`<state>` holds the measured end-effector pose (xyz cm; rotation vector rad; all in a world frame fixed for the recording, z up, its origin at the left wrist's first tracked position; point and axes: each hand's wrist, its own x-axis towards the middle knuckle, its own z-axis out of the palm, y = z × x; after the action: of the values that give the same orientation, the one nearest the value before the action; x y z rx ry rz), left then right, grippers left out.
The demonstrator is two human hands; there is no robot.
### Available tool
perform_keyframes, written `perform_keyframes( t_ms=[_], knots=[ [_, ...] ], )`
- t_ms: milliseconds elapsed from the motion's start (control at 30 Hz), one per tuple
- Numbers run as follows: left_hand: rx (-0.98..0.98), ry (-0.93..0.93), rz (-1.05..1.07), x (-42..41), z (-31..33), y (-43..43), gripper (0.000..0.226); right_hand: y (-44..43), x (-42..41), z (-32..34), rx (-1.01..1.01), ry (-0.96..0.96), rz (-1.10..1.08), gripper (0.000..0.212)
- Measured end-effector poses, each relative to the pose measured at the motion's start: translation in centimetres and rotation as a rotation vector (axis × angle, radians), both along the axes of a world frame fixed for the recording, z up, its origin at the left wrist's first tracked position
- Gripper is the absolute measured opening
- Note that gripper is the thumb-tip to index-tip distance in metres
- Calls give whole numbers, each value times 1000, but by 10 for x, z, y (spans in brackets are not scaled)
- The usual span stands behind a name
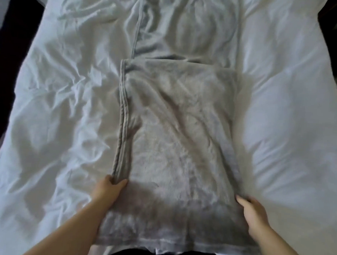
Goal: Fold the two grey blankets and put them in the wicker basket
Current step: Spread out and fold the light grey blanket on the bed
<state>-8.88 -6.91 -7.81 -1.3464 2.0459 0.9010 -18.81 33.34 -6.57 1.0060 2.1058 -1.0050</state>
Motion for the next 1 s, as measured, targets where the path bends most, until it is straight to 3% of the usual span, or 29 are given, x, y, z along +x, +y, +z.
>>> perform_keyframes(
  t_ms=[67, 267, 333, 400, 533, 667, 767, 933, 1000],
  knots=[
    [16, -22, -40, 16, 8, 4, 35, 7, 19, 7, -45, -67, -46, 14],
    [179, -149, -191, 37, 47, 10, 41, 15, 30, 43, -136, -504, 184, 21],
    [138, -149, -206, 39, 68, 11, 33, 12, 22, 63, -143, -549, 263, 18],
    [89, -105, -138, 45, 86, 14, 25, 6, 17, 81, -119, -455, 306, 11],
    [-49, 3, -22, 73, 104, 25, 24, 8, 31, 90, -110, -280, 280, 20],
    [-125, 103, 65, 112, 112, 41, 12, 30, 69, 78, -165, -215, 150, 33],
    [-167, 156, 108, 140, 113, 52, 3, 48, 99, 70, -230, -153, 43, 30],
    [-90, 250, 187, 176, 119, 64, 51, 67, 137, 83, -315, -35, -134, 24],
    [-40, 233, 116, 195, 123, 66, 56, 71, 156, 92, -343, 11, -184, 26]
  ],
)
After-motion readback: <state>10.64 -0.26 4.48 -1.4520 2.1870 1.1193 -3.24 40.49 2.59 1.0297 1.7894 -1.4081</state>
